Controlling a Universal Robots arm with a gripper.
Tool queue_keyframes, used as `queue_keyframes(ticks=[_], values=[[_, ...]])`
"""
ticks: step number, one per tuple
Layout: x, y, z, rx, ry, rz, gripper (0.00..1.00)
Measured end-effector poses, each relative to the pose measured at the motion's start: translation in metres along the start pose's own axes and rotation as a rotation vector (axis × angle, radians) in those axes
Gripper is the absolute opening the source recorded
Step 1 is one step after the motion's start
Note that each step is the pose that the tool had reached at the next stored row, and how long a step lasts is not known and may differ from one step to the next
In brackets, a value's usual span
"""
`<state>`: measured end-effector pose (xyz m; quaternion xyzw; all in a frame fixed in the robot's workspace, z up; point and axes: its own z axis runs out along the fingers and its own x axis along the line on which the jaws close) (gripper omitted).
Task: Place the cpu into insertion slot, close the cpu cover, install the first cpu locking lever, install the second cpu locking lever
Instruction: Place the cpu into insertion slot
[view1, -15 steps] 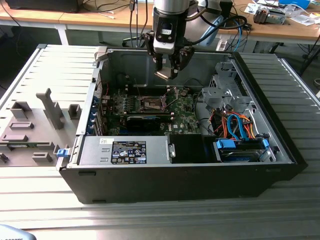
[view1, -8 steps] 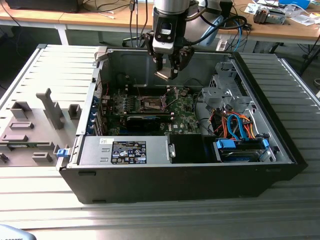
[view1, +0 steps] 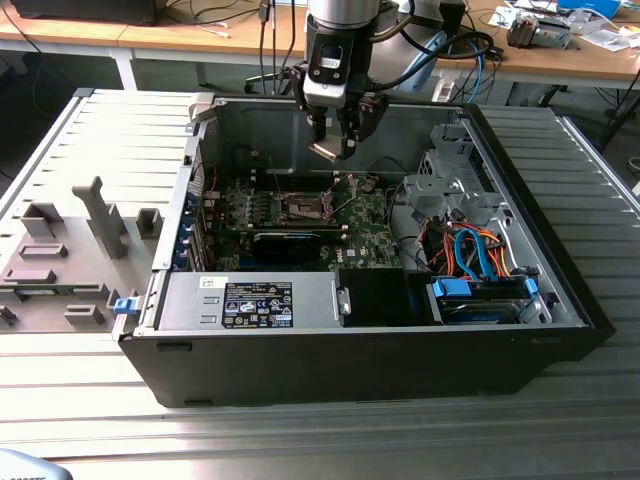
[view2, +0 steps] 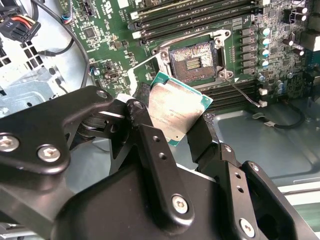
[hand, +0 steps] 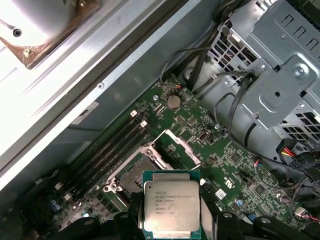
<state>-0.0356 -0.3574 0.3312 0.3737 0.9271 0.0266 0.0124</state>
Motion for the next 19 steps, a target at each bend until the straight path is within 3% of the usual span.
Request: queue_keyframes(ticks=[19], values=[[0.0,0.0,0.0,0.0043,-0.0062,0.037,0.54]])
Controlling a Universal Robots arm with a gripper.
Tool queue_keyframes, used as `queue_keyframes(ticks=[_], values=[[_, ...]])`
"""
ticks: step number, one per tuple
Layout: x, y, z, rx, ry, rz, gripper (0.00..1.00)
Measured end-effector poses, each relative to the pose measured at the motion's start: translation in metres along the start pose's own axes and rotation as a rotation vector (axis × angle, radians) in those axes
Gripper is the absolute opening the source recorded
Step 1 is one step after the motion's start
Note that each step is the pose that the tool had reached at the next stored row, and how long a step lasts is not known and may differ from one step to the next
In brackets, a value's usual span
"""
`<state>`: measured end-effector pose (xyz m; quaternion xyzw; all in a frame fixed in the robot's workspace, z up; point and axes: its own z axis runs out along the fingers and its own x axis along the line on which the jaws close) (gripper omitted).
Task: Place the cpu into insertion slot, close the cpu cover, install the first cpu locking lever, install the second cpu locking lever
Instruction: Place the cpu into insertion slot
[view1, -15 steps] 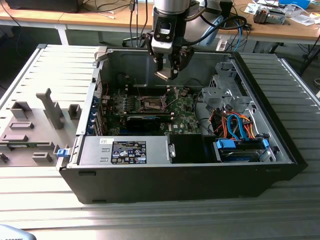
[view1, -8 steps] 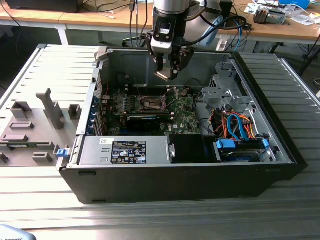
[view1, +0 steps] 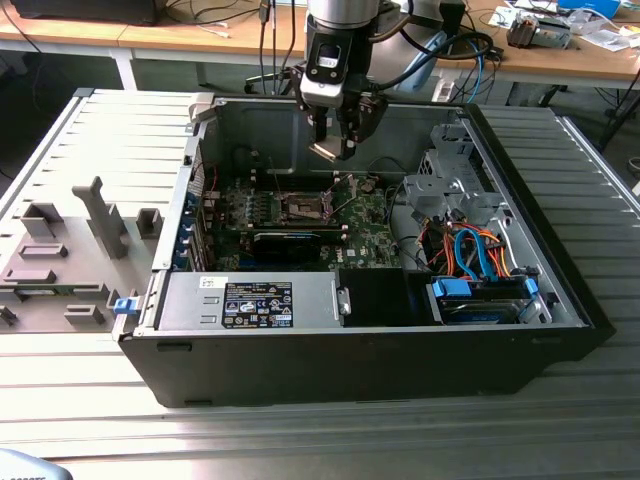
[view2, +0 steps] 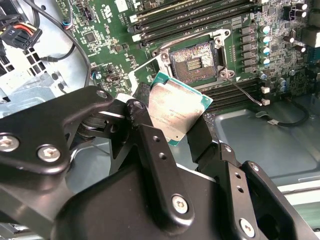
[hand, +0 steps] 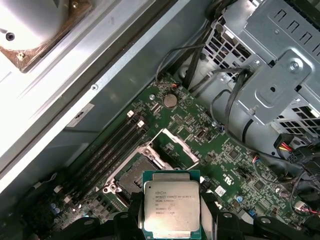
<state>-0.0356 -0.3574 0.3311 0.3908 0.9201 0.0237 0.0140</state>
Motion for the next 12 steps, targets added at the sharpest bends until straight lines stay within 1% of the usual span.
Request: queue_keyframes(ticks=[12], values=[[0.0,0.0,0.0,0.0023,-0.0035,0.023,0.54]])
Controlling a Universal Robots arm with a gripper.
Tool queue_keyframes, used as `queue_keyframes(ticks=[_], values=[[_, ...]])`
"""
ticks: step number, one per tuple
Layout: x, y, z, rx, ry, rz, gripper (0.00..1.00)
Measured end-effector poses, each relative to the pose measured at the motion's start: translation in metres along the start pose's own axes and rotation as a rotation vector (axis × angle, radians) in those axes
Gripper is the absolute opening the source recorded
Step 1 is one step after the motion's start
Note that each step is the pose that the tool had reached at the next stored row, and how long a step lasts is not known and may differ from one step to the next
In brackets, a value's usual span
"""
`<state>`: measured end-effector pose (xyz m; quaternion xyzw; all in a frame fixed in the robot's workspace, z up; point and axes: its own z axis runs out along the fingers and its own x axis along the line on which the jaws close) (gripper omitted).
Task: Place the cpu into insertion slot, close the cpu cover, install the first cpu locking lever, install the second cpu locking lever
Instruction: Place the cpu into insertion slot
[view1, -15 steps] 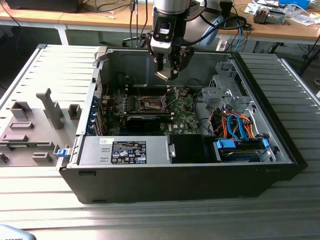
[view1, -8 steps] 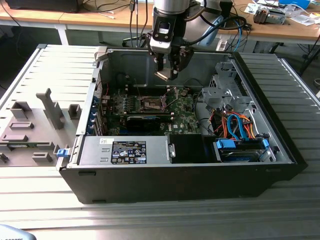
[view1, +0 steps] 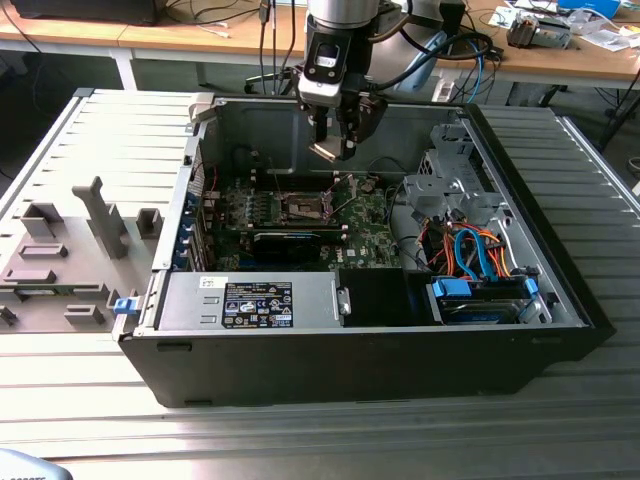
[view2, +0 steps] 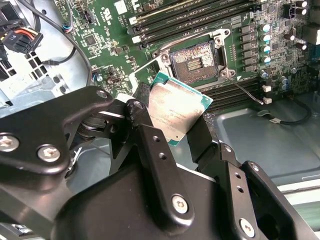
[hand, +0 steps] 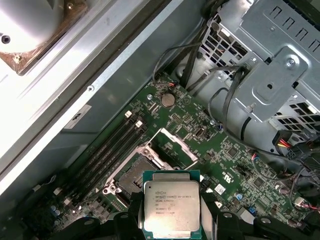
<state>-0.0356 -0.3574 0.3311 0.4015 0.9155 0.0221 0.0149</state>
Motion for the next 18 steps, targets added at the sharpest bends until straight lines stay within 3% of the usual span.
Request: queue_keyframes(ticks=[18], values=[[0.0,0.0,0.0,0.0034,-0.005,0.033,0.54]])
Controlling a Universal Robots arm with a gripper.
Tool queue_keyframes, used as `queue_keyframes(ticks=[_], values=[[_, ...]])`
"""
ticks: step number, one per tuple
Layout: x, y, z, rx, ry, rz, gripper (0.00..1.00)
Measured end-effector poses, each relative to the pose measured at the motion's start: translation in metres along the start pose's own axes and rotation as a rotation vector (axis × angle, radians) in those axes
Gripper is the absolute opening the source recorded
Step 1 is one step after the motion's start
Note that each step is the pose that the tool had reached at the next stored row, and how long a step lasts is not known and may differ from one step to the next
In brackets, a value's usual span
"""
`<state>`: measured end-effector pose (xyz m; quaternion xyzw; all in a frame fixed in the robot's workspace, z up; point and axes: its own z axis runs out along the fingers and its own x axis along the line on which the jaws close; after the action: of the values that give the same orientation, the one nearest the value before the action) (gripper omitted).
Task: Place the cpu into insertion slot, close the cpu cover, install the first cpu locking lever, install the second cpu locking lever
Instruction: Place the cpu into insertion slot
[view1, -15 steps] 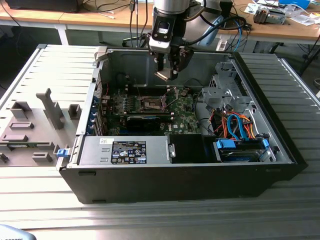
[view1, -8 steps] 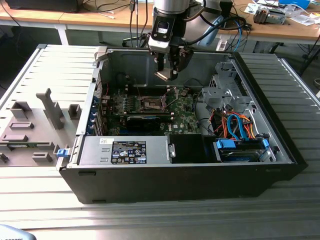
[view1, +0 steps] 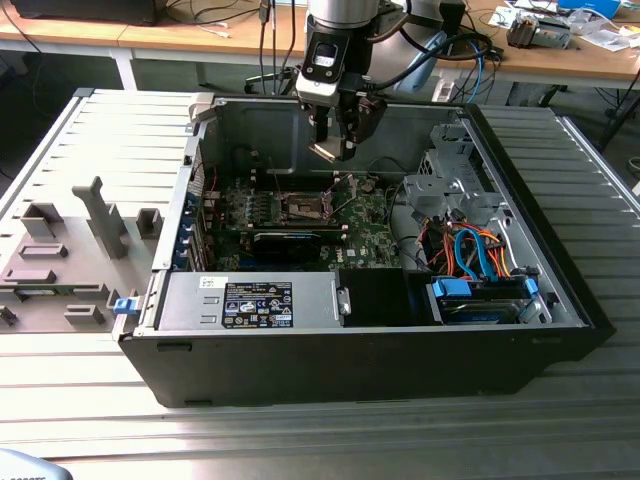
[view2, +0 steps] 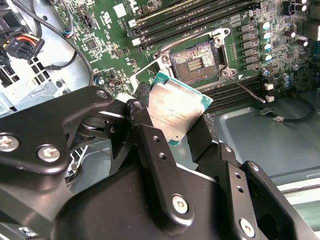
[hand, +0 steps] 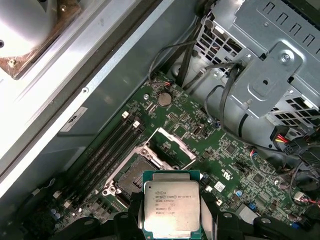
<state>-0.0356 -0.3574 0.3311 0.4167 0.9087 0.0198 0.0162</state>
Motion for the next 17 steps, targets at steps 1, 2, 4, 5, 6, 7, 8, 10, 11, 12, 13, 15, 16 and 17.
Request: queue_keyframes(ticks=[1,2,4,5,6,7,8,10,11,12,13,15,16,17], values=[[0.0,0.0,0.0,0.0001,-0.0002,0.002,0.54],[0.0,0.0,0.0,0.0002,-0.0005,0.003,0.54],[0.0,0.0,0.0,0.0006,-0.0009,0.006,0.54],[0.0,0.0,0.0,0.0009,-0.0013,0.009,0.54],[0.0,0.0,0.0,0.001,-0.0016,0.011,0.54],[0.0,0.0,0.0,0.0011,-0.0018,0.013,0.54],[0.0,0.0,0.0,0.0014,-0.0022,0.016,0.54],[0.0,0.0,0.0,0.0018,-0.0027,0.019,0.54],[0.0,0.0,0.0,0.0019,-0.0029,0.021,0.54],[0.0,0.0,0.0,0.002,-0.0031,0.022,0.54],[0.0,0.0,0.0,0.0022,-0.0034,0.024,0.54],[0.0,0.0,0.0,0.0025,-0.0038,0.027,0.54],[0.0,0.0,0.0,0.0025,-0.004,0.029,0.54],[0.0,0.0,0.0,0.0027,-0.0042,0.03,0.54]])
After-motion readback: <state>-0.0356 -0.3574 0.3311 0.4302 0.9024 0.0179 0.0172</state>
